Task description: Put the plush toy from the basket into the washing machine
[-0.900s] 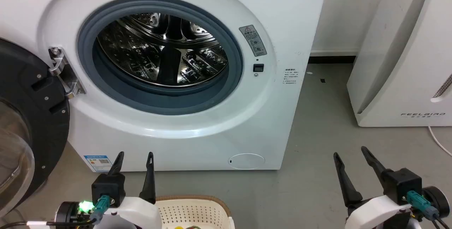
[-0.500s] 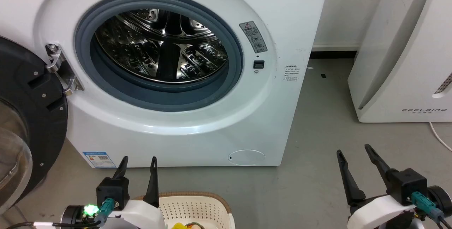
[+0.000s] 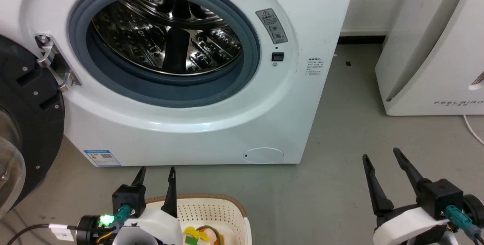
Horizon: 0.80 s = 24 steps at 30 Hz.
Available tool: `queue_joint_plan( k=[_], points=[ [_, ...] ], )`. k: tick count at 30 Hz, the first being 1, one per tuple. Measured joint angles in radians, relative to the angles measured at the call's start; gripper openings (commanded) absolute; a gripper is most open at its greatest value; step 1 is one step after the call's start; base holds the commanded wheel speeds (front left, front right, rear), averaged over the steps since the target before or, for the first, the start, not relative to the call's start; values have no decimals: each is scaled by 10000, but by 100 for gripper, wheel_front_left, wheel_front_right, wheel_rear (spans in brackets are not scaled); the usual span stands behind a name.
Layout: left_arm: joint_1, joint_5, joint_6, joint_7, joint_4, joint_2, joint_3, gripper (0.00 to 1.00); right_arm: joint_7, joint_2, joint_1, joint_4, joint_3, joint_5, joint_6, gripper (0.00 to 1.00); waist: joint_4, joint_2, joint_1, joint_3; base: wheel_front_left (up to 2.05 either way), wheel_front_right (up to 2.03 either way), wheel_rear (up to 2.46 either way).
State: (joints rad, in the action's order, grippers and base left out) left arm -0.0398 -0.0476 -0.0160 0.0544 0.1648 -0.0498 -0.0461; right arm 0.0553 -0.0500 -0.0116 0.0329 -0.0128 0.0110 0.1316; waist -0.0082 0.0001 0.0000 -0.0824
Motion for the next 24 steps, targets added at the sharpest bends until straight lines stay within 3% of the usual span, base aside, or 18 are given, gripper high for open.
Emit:
queue_joint_plan(
  k=[24],
  points=[
    [-1569, -667, 211, 512, 3131, -123, -247, 100, 500, 0, 368, 403, -337, -29, 0, 100, -192, 0, 0, -1511, 0, 0, 0]
  ],
)
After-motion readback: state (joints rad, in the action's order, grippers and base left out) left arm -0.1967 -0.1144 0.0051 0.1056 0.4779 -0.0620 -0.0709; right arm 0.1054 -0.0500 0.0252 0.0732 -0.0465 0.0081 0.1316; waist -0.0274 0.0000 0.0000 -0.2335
